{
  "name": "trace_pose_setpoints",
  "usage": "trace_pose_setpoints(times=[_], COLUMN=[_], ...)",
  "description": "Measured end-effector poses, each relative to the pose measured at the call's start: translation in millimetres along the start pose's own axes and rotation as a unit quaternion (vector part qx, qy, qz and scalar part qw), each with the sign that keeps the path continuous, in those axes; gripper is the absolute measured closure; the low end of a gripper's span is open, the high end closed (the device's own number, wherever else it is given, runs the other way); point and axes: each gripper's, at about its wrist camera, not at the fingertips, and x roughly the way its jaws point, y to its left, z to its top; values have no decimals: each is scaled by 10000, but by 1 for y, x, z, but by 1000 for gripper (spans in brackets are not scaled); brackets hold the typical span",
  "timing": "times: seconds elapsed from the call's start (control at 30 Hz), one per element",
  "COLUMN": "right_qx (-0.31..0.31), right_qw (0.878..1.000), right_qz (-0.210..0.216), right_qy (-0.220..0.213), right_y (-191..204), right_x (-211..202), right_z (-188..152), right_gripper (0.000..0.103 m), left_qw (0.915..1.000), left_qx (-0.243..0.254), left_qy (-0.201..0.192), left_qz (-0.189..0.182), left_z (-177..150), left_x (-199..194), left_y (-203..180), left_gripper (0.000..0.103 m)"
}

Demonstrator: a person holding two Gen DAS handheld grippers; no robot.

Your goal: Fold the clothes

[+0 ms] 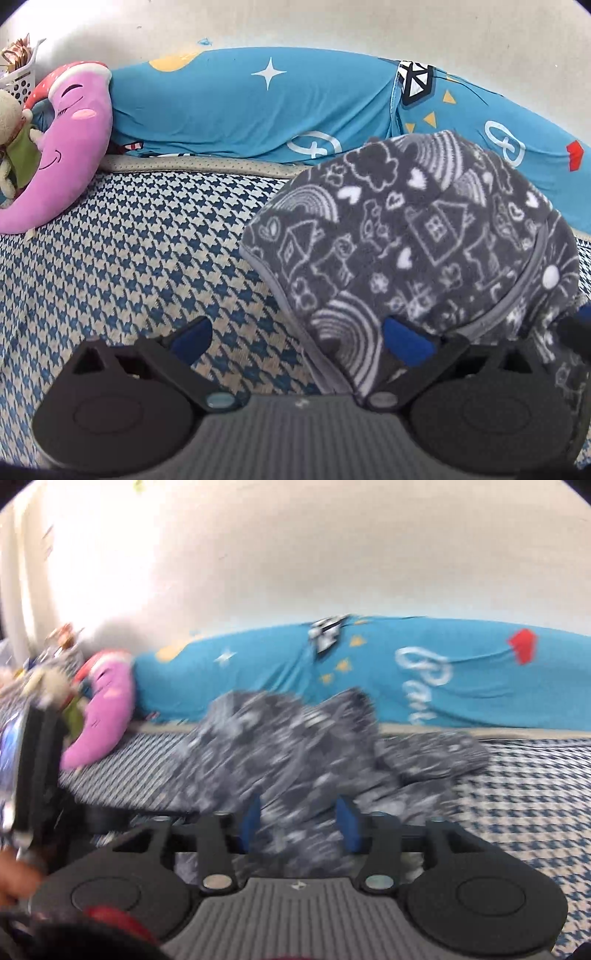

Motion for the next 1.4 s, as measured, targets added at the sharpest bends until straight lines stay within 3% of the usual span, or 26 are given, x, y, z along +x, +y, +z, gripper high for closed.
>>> trace_pose_setpoints(times=[0.13, 0.4, 0.47, 0.53, 0.73, 0.9, 1.1, 1.23, 1.4], right_qx=[439, 1404, 1358, 1204, 794, 399, -341, -736, -694], right_qw=[9982, 9887, 9897, 9918, 9967, 9980, 9941, 9908, 9909], right_qz=[-376, -439, -355, -316, 48, 480, 987, 1043, 1043], right_qy=[-170, 298, 296, 277, 157, 78, 305, 446, 486], right_y=[-23, -48, -44, -37, -22, -5, 28, 42, 40], right_x=[1, 28, 30, 30, 23, 17, 13, 14, 14], right_z=[10, 4, 4, 5, 3, -1, -12, -21, -20], right_gripper=[30, 25, 30, 50, 63, 65, 67, 67, 66], left_qw=[10000, 10000, 10000, 10000, 9986, 9945, 9871, 9851, 9897], left_qx=[14, 25, -3, -33, -210, -447, -649, -553, -201], left_qy=[18, 47, 44, -22, -486, -941, -1444, -1596, -1365], left_qz=[20, 17, 11, 20, -16, -49, -229, -332, -369], left_z=[0, -2, -1, 0, 9, 15, 21, 19, 21], left_x=[1, 4, 4, 2, -16, -33, -51, -57, -47], left_y=[-2, -2, -1, 1, 10, 19, 27, 23, 10], left_gripper=[0, 0, 0, 0, 0, 0, 0, 0, 0])
